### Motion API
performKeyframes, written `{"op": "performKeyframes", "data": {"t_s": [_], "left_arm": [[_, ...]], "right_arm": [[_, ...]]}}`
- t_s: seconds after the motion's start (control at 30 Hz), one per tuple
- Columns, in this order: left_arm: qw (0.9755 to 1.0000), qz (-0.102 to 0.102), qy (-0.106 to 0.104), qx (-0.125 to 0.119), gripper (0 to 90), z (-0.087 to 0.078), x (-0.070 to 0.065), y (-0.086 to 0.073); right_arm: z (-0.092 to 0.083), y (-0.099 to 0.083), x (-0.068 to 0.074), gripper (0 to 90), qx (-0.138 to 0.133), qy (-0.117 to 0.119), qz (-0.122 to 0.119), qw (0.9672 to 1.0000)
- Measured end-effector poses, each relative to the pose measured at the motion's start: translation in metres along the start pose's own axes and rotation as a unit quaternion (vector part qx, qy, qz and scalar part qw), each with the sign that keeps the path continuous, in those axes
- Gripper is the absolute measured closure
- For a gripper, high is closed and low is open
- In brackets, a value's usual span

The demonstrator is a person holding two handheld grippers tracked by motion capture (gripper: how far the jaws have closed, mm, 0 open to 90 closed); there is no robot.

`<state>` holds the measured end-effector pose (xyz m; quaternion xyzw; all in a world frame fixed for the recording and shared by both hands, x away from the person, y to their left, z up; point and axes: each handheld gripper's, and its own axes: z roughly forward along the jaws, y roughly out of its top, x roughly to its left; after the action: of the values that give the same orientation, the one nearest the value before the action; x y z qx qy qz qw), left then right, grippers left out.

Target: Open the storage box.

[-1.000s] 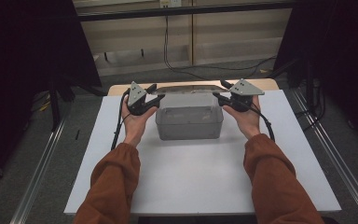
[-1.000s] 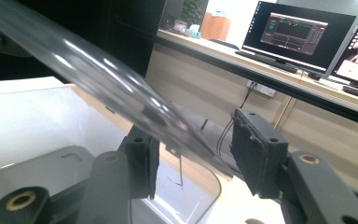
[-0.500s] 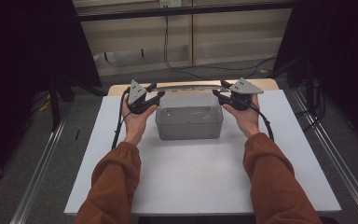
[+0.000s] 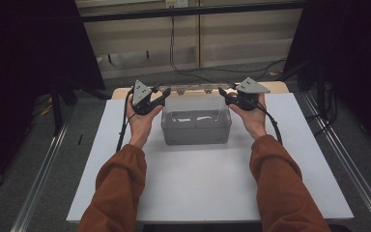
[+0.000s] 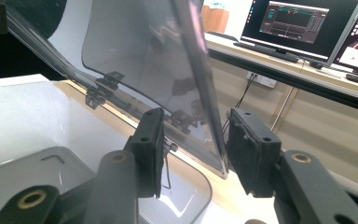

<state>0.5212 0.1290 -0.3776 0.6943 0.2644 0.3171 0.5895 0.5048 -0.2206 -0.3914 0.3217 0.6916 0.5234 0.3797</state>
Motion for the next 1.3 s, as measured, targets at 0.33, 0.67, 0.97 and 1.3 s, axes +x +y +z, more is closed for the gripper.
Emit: {"op": "performKeyframes", "data": {"t_s": [0.33,0.67,0.97,1.3], "left_arm": [[1.0000,-0.008,0.003,0.001,56.5,0.005,0.006,0.001],[0.9999,-0.003,0.005,0.012,51.0,0.012,0.012,-0.006],[0.9997,-0.009,0.013,0.017,51.4,0.021,0.012,-0.010],[0.9994,-0.005,0.011,0.031,59.7,0.026,0.016,-0.017]], "right_arm": [[0.006,0.002,-0.004,63.7,-0.004,0.003,0.004,1.0000],[0.008,0.001,-0.008,65.1,-0.002,0.004,0.006,1.0000],[0.011,0.001,-0.009,64.1,0.000,0.006,0.010,0.9999],[0.014,0.001,-0.010,64.3,-0.007,0.002,0.021,0.9998]]}}
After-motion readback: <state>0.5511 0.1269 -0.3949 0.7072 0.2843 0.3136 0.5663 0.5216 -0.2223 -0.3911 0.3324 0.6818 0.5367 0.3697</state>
